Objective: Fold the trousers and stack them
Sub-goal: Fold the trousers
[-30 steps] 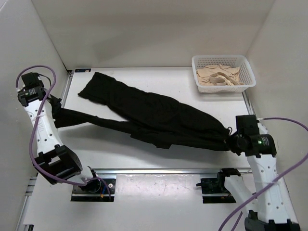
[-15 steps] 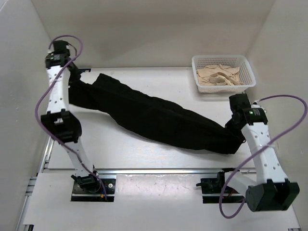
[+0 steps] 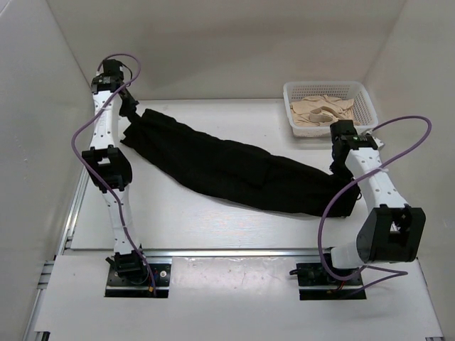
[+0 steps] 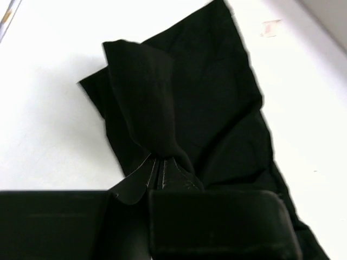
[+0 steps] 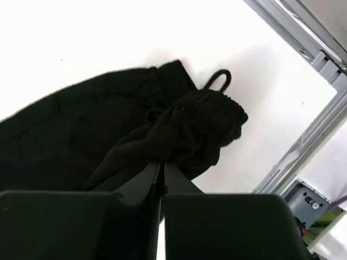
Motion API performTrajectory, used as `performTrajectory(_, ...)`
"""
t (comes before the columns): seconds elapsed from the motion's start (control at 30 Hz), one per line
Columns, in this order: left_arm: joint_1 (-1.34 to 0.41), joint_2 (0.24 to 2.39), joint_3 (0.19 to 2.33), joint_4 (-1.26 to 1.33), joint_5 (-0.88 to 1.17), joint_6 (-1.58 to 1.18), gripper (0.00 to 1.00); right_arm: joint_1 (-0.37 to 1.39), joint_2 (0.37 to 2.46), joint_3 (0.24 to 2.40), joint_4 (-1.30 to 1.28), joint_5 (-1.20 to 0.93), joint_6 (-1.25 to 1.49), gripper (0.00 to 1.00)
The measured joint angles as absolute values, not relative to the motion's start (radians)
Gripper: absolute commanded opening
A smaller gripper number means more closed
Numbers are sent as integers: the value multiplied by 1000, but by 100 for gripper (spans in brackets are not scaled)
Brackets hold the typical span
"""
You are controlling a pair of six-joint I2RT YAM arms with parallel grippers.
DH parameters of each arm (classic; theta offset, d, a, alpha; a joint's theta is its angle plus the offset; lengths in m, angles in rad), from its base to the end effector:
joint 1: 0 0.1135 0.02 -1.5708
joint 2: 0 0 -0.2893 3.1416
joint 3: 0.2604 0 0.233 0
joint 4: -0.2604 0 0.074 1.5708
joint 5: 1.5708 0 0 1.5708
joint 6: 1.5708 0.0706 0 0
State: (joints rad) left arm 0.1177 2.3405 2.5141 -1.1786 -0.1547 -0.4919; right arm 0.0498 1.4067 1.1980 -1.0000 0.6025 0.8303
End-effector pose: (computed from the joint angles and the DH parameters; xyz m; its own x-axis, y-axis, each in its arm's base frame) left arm 0.5050 0.0707 0.2979 -0.6454 -0.5462 -0.5340 -0.5705 0.8095 -0.1386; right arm 0.2539 -0.0274 0.2874 -0.5124 0.5834 -0.6302 0.7970 0.5963 -0.0961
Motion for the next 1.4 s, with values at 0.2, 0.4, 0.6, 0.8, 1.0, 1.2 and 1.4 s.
performTrajectory(0.2,105,2414,2605,-1137,-92,-489,10,-1,1454,1212,-943,591,809,0)
performTrajectory(0.4,101,2552,2735,-1037,-19,-511,100,-42,1583,1321,-889,589,772,80)
performTrajectory(0.6,112,2500,2658,-958,-14,-531,99,-108,1576,1378,-884,545,736,91)
performTrajectory(0.8,179,2161,2300,-920,-23,-487,57,-109,1379,1218,-892,435,730,92)
performTrajectory(1.0,250,1998,2075,-920,-74,-447,89,-118,1277,955,-912,255,752,96)
performTrajectory(1.2,219,2191,1996,-949,-39,-445,99,-173,1253,854,-904,119,756,98)
performTrajectory(1.4,170,2353,1999,-997,-41,-461,99,-262,1237,819,-855,22,744,99)
